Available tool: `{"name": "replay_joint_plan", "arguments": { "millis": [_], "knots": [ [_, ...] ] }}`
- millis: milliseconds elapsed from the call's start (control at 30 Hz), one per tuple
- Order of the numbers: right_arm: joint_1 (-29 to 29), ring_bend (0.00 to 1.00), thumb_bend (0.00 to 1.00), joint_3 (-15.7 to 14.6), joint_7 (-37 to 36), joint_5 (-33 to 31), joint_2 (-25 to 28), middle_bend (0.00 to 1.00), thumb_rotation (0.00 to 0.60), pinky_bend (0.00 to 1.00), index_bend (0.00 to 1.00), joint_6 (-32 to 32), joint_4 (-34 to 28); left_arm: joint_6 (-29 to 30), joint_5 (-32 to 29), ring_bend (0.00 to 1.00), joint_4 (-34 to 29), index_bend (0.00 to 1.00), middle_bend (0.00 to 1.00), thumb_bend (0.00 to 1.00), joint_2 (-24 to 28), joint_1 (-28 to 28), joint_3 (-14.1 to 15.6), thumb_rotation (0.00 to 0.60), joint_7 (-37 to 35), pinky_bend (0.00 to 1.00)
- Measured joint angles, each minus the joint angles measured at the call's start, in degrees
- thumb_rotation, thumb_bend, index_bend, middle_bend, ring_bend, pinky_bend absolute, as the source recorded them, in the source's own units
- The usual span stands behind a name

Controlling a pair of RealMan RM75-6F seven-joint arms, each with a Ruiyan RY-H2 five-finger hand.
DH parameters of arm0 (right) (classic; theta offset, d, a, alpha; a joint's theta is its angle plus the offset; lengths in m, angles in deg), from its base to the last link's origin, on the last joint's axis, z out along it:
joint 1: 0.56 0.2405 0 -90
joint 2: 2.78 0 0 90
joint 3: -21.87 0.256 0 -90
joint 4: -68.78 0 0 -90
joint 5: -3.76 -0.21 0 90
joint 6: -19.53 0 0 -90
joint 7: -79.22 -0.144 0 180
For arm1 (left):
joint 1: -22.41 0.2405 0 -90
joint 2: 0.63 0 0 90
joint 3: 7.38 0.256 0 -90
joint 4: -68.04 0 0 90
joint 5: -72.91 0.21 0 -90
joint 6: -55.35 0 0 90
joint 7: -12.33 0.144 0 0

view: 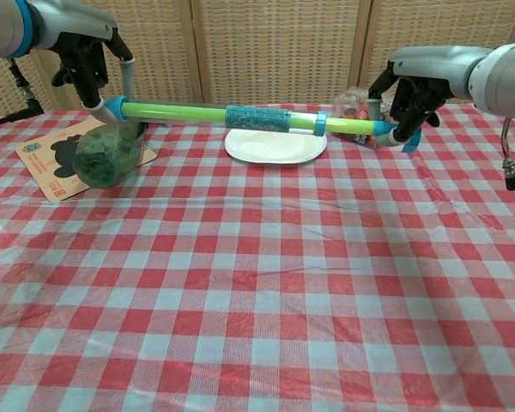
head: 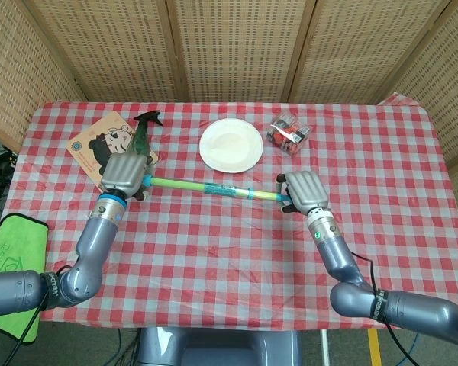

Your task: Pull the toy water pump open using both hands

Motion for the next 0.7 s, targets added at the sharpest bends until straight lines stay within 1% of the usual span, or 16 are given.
{"name": "replay_joint_plan", "arguments": {
  "millis": [200, 300, 367, 433, 500, 700],
  "knots": [
    [0.0, 1.0, 0.52, -0.4, -0.5, 0.4, 0.5, 1.0, 0.6, 0.74, 0.81, 0.0, -0.6, 1.2, 0.2, 0.77, 1.4, 0.44, 0.86, 0.23, -1.7, -1.0, 0.8, 0.6, 0.2, 0.68],
    [-0.1, 1.0, 0.52, -0.6, -0.6, 0.8, 0.7, 1.0, 0.6, 0.74, 0.82, 0.2, -1.1, 1.4, 0.2, 0.77, 2.0, 0.46, 0.86, 0.23, -2.6, -1.3, 0.9, 0.6, -0.1, 0.68],
    [-0.1, 1.0, 0.52, -0.8, -0.7, 1.1, 0.7, 1.0, 0.6, 0.74, 0.82, 0.4, -1.4, 1.6, 0.3, 0.77, 2.2, 0.48, 0.86, 0.27, -2.9, -1.5, 1.1, 0.6, -0.1, 0.68],
    [-0.2, 1.0, 0.52, -0.8, -0.9, 1.3, 0.8, 1.0, 0.6, 0.74, 0.82, 0.5, -1.6, 1.9, 0.5, 0.77, 2.2, 0.5, 0.86, 0.34, -3.2, -1.6, 1.2, 0.6, -0.3, 0.68],
    [-0.2, 1.0, 0.52, -0.9, -1.0, 1.4, 1.0, 1.0, 0.6, 0.74, 0.82, 0.6, -1.8, 2.2, 0.6, 0.77, 2.2, 0.52, 0.86, 0.36, -3.4, -1.7, 1.2, 0.6, -0.4, 0.68],
    [-0.3, 1.0, 0.51, -1.3, -1.1, 1.3, 1.3, 1.0, 0.6, 0.74, 0.82, 0.7, -1.8, 2.9, 1.3, 0.78, 1.8, 0.56, 0.86, 0.37, -3.4, -1.4, 1.5, 0.6, -1.0, 0.68]
  ]
}}
